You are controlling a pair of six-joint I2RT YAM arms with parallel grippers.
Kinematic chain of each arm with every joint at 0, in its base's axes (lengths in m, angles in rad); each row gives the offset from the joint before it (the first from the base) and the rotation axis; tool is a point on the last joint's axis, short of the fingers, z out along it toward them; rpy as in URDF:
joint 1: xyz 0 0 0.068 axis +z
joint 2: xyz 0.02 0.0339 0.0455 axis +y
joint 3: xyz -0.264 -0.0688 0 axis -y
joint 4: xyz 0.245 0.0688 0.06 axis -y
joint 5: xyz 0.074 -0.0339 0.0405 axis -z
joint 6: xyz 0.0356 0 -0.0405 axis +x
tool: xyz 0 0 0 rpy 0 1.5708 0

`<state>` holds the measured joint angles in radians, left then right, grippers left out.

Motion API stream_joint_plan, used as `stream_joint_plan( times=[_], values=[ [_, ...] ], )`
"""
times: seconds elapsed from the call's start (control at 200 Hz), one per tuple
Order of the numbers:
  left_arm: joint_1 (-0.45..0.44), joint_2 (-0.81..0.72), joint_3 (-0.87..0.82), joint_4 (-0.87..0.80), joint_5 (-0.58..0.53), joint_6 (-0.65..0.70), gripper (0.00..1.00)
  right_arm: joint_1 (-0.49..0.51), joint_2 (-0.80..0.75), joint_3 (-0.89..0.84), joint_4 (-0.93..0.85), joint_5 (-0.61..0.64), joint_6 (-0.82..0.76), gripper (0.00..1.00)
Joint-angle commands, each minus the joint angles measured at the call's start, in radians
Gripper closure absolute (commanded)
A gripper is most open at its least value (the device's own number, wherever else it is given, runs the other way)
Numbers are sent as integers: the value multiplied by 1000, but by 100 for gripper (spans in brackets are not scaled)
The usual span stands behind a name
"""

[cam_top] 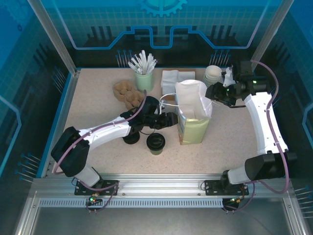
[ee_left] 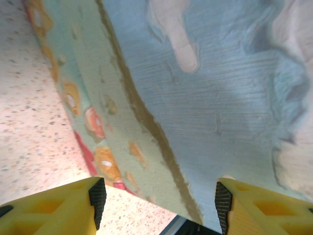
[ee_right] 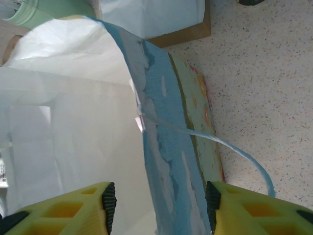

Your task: Pack the takeout coffee

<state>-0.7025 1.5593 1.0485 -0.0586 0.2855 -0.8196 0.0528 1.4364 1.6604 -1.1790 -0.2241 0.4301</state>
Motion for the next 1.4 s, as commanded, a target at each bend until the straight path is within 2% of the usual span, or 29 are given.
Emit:
stream_joint_plan(
  times=[0.0,0.185,0.335,0.53,0.79,1.136,1.396],
  values=[
    [50,-95,21,-123,-59,63,36,-24,-8,90,-51,-40,-49,44],
    [174,-217,-24,-239,-102,103,34,-62,-40,174,-89,-83,-57,44],
    [302,-300,-41,-322,-208,132,32,-74,-99,185,-94,-102,-48,44],
    [412,-236,51,-431,-372,147,30,-75,-188,137,-99,-113,-29,44],
    [449,-27,227,-514,-454,157,32,-76,-276,25,-106,-106,-34,45],
    [455,202,422,-648,-495,177,37,-75,-317,-94,-102,-82,-55,45],
    [455,262,448,-646,-486,168,42,-77,-317,-123,-94,-81,-57,46]
  ],
)
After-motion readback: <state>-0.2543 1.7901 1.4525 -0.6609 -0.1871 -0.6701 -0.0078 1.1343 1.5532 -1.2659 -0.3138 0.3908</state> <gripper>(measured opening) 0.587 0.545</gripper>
